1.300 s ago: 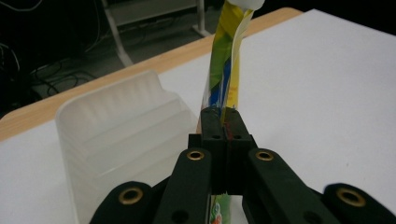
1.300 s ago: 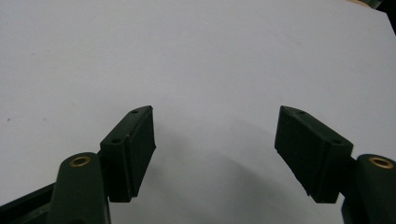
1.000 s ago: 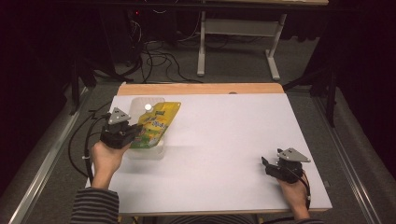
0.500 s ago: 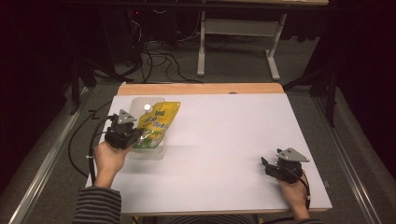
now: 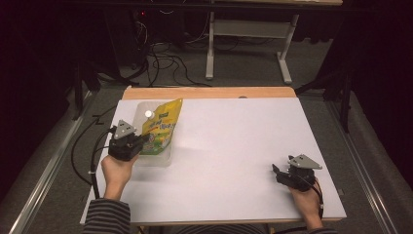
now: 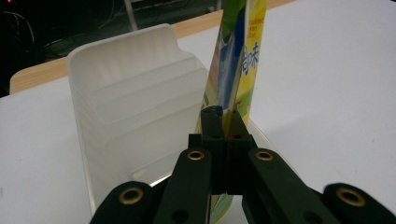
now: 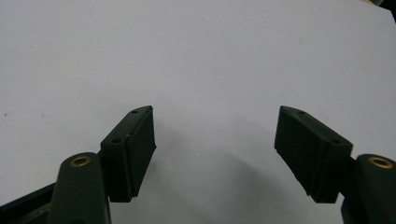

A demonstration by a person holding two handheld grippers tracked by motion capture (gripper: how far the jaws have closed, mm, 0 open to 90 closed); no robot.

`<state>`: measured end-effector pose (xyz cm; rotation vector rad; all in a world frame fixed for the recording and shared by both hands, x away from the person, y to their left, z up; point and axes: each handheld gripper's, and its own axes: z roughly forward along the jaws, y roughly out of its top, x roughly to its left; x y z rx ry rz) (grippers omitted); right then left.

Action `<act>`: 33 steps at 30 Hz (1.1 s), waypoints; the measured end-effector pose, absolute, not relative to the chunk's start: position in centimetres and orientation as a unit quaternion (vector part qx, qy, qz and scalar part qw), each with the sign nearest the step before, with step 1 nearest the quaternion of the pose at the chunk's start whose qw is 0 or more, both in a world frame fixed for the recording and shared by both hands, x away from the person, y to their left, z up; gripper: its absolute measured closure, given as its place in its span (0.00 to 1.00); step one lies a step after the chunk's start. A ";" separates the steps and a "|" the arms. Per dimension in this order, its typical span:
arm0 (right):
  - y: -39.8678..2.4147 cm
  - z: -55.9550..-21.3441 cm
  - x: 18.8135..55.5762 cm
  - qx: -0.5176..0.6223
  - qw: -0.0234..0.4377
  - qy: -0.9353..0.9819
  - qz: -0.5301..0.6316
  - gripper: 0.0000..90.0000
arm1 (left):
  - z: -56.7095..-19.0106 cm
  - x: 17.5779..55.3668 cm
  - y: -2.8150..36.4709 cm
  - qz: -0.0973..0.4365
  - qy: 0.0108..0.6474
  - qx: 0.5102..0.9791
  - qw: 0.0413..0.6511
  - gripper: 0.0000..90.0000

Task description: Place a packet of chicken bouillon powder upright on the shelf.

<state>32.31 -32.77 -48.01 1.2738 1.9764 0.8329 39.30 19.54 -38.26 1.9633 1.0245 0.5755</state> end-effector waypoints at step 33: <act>-32.7 -48.0 32.3 0.480 0.319 0.755 0.312 0.33 | -39.6 37.8 22.3 0.214 0.435 0.774 0.409 0.85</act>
